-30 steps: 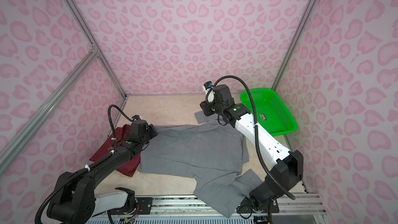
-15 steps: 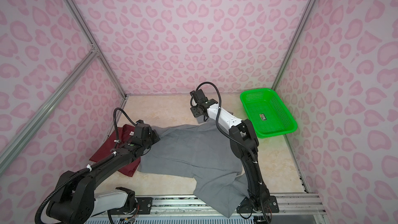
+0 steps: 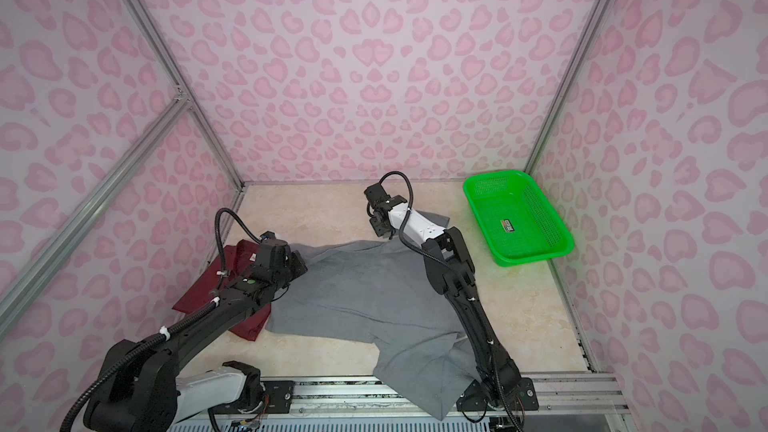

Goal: Fold and stack the long sleeve shirts

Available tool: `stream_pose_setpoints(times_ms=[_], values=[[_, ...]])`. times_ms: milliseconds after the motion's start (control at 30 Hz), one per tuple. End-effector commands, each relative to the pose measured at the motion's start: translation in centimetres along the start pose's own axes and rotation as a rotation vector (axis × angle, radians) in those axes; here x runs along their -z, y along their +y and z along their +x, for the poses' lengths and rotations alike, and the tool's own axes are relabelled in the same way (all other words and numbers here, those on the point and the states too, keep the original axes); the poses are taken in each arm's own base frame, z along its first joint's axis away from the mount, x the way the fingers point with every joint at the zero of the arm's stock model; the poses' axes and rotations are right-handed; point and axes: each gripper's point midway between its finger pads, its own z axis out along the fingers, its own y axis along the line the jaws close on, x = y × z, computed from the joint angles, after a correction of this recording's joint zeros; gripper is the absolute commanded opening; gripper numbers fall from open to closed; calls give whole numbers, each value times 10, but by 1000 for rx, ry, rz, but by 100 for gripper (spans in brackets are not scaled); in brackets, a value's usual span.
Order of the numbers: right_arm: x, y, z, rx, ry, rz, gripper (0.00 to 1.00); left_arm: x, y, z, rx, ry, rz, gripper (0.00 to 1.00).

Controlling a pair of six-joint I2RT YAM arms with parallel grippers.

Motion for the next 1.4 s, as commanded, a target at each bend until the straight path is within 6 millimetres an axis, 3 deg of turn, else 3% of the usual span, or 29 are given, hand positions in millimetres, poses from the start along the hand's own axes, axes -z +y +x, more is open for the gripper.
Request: stream_pose_setpoints(times_ms=[0,100,200,300,433,500,600,733,833,1100,1367], values=[[-10,4,17,-43,64,-45,65,-2,2,1,-9,8,-14,3],[-19,8,27,-74,95,-95,58,-2,2,1,-9,6,-14,3],[-25,8,35,-90,127,-134,37,-3,3,1,-13,7,-19,3],[-25,4,36,-97,136,-151,21,-3,2,1,-16,7,-19,3],[-20,-2,27,-96,114,-167,0,-3,3,0,-19,4,-24,3],[-10,-7,16,-91,90,-168,0,-4,2,-1,-20,-1,-23,3],[27,-17,-16,-69,-10,-162,0,-4,2,-5,-30,-13,-29,3],[111,-44,-59,-81,-217,-149,0,-4,-4,-19,-57,-48,-39,3],[169,-69,-73,-130,-339,-156,0,-5,-10,-32,-64,-75,-43,3],[303,-132,-67,-246,-640,-99,0,-16,-31,-72,-92,-150,-69,3],[422,-151,-38,-292,-871,-95,0,-37,-36,-102,-84,-190,-101,3]])
